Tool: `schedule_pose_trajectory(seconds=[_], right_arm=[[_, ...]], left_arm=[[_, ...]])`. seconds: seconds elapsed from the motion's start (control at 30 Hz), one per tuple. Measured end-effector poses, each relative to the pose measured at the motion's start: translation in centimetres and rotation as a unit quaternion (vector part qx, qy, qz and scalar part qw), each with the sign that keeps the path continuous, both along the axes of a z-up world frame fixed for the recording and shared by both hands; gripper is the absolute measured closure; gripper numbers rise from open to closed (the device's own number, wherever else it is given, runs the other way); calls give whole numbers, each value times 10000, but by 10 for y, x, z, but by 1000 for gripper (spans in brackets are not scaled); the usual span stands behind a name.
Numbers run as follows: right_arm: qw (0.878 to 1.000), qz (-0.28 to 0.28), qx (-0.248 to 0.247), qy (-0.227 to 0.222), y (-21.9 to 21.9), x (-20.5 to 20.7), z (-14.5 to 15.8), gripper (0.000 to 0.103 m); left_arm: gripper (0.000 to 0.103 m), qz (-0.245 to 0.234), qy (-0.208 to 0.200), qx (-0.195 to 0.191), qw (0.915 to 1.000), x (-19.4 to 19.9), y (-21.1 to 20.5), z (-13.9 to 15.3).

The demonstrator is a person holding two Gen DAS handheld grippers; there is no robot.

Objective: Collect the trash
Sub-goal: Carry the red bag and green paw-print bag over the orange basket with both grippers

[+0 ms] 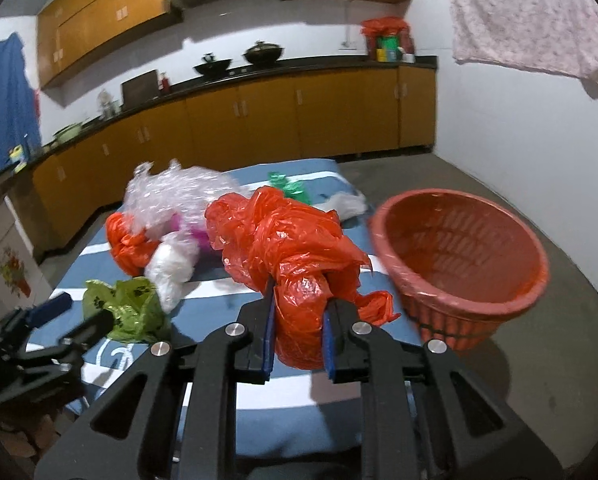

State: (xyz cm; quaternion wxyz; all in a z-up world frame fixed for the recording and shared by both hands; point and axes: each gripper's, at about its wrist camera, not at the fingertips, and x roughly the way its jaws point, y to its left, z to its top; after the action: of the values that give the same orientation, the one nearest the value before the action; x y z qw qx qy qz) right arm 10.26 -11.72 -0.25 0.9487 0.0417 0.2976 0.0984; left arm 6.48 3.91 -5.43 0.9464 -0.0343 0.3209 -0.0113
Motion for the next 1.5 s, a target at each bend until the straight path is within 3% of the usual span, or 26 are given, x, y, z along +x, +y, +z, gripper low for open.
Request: schedule_pose_trajectory(seconds=[0.2,0.27,0.37,0.43,0.5,0.83,1.07,1.3,1.5], right_arm=[[9994,-253,108,189,-20,0,-7,84],[9994,-276,85,210,-21,-1,-9,84],[9993,-294,89,204,-22,-2,-10,84],[9992,-316,120,190,-23,-2,-10,84],[9992,-332,153,174,-26,-3,-8,84],[9988,-382,320,-29,-35,-8,4,84],[9977,-597,258,-195,-49,-10,16,84],[9918,-1228,254,-234,-88,1,23,84],[9847,-1718,180,-244,-116,17,24,84]], left_arm=[[22,-207,68,252,9994,11,-29,-10],[27,-136,94,412,9990,17,-32,-12],[45,25,207,420,9989,29,-28,-16],[74,31,297,365,9989,35,-23,-19],[92,-3,349,261,9990,36,-18,-19],[98,-477,-80,-86,9988,14,-8,27],[99,-1012,-427,-463,9929,8,-27,73],[99,-1678,-573,-720,9815,36,-77,102],[99,-2178,-414,-1034,9696,82,-123,104]])
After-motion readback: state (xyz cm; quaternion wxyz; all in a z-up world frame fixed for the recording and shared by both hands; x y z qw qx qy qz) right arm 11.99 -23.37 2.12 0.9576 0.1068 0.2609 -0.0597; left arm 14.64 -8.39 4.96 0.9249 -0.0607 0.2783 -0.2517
